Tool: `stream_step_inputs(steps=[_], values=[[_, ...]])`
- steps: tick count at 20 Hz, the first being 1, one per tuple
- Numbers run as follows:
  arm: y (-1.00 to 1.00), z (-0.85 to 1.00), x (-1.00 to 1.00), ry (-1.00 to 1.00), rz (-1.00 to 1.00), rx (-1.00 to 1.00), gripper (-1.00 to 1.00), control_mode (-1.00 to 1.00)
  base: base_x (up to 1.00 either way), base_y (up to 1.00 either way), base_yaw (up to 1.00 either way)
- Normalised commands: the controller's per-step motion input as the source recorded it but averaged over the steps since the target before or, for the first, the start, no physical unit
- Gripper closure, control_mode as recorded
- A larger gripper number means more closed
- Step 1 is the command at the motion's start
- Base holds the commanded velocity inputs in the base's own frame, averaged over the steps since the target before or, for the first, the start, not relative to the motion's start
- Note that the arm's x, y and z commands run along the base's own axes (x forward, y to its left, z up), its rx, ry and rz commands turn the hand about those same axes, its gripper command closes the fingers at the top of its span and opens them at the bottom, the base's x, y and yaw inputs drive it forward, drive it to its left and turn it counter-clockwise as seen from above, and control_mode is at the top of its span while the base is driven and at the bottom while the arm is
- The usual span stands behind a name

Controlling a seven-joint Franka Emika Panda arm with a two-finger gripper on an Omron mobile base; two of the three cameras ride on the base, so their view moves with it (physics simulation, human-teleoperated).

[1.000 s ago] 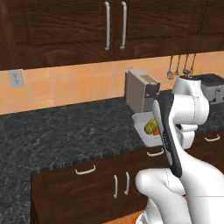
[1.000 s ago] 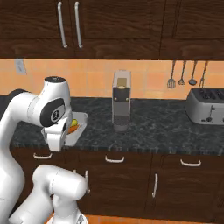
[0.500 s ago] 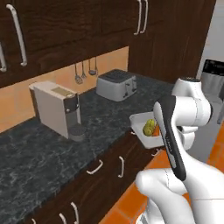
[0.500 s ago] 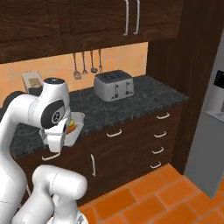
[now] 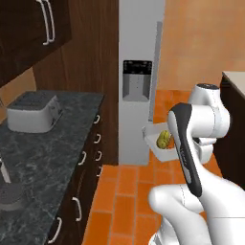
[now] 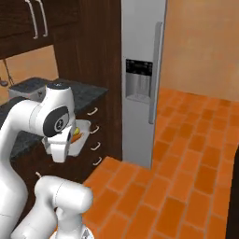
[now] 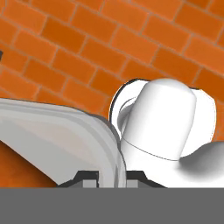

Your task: Take the meat container that has the chicken drumstick and place it on the second highest rack of the freezer. Then take the vegetable container that has the cucumber and carrot and place it on the highest rack of the freezer.

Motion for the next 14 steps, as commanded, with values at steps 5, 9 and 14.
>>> stream_step_inputs(steps=[5,9,14], values=[[0.0,0.0,0.0,0.0,0.0,0.0,1.0,1.0,0.38,-0.36,-0.64],[0.0,0.0,0.0,0.0,0.0,0.0,1.0,1.0,0.35,-0.72,-0.06],[0.0,0.0,0.0,0.0,0.0,0.0,1.0,1.0,0.49,-0.79,-0.15]])
